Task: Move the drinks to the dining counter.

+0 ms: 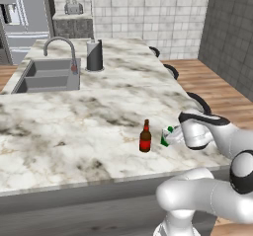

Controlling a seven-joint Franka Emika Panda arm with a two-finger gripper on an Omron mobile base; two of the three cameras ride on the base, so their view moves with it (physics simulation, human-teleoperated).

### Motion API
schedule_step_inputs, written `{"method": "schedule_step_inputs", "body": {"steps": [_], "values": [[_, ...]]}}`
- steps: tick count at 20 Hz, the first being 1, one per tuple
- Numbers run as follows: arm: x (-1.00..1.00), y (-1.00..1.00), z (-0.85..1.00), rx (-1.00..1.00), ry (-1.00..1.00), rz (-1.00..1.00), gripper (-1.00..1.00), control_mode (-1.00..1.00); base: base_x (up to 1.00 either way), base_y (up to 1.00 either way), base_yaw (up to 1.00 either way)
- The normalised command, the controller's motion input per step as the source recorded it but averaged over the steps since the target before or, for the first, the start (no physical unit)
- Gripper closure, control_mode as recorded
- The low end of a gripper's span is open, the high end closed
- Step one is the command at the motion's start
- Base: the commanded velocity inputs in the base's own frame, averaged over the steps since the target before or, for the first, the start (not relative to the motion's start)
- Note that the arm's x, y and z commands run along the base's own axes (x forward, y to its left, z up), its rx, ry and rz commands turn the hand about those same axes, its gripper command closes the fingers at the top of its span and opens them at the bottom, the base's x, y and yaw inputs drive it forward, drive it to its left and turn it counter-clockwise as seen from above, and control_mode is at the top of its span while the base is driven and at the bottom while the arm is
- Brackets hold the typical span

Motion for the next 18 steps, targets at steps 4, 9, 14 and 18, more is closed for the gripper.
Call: {"method": "schedule_step_inputs", "body": {"steps": [4,9,14,18], "values": [[-0.21,-0.07,0.13,0.00,-0.08,-0.03,-1.00,-1.00,0.00,0.00,0.00],[-0.13,-0.26,0.40,0.00,-0.03,-0.03,-1.00,-1.00,0.00,0.00,0.00],[-0.14,-0.23,0.77,0.00,-0.01,0.00,-1.00,-1.00,0.00,0.00,0.00],[-0.23,-0.08,1.00,0.00,0.00,0.00,-1.00,-1.00,0.00,0.00,0.00]]}}
